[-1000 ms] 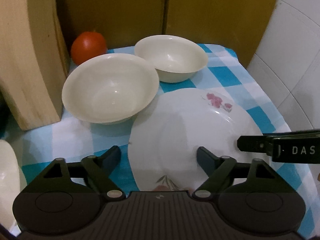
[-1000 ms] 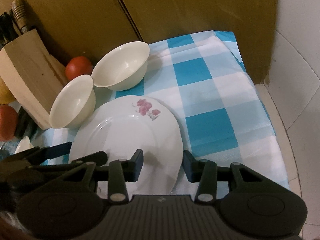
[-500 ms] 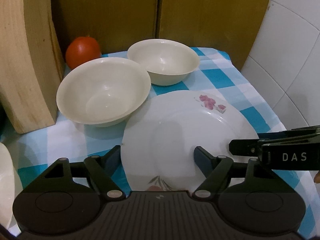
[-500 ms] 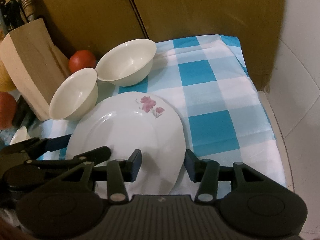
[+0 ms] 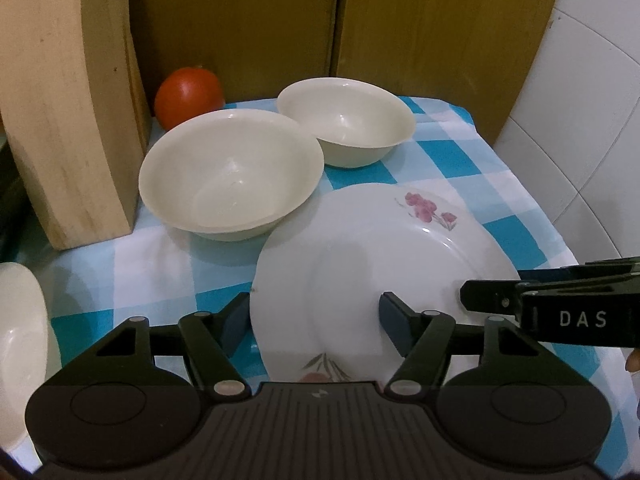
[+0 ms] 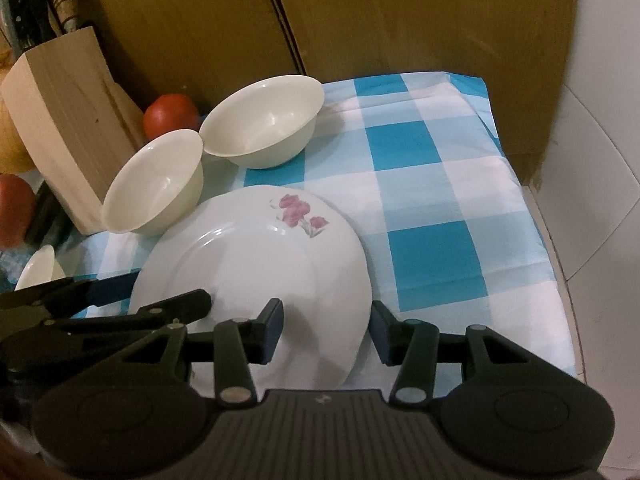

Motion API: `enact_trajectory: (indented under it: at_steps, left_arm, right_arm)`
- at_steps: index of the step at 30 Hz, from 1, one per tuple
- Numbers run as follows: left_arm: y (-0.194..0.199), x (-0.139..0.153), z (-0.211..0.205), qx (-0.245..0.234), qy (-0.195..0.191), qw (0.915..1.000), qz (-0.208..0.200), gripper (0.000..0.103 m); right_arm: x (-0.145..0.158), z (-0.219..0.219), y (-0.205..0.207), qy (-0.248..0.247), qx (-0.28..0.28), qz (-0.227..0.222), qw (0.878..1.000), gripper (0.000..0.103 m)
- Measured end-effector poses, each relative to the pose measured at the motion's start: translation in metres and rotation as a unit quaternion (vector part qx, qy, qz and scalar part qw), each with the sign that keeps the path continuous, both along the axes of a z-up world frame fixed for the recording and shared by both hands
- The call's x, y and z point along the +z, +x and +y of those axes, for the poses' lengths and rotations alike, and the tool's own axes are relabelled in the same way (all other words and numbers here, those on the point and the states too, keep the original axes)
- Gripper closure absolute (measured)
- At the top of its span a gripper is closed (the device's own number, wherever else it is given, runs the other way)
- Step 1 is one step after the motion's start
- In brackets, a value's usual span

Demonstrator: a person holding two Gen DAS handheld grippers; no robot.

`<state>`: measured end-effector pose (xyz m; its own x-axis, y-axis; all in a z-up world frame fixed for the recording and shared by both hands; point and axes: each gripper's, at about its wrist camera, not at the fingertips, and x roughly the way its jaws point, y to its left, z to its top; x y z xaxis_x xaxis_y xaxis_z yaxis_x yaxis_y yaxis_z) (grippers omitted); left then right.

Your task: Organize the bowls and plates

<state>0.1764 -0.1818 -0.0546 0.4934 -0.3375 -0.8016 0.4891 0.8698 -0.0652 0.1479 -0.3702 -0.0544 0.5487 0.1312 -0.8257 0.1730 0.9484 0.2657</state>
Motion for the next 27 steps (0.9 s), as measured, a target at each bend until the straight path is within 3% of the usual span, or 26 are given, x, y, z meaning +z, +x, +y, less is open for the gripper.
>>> enact_trajectory:
  at_steps: [6,11,27]
  left_arm:
    - [0.0003,-0.0002,0.0085,-0.004,-0.008,0.9999,0.006,0.028]
    - [-0.0001,-0.0025,0.0046,-0.005,-0.001,1.0000,0.000,0.020]
    - [-0.0012,0.0004,0.0081,0.010,-0.007,0.9999,-0.007,0.033]
  right_arm:
    - [-0.0001,0.0045,0.0008,-0.004,0.003,-0.004,1.000,0.062]
    - [-0.0008,0.0070,-0.0016,-0.010,0.017,-0.013,1.000,0.059]
    - [0.0026,0.0047,-0.0005,-0.009,0.003,-0.012,1.000,0.065]
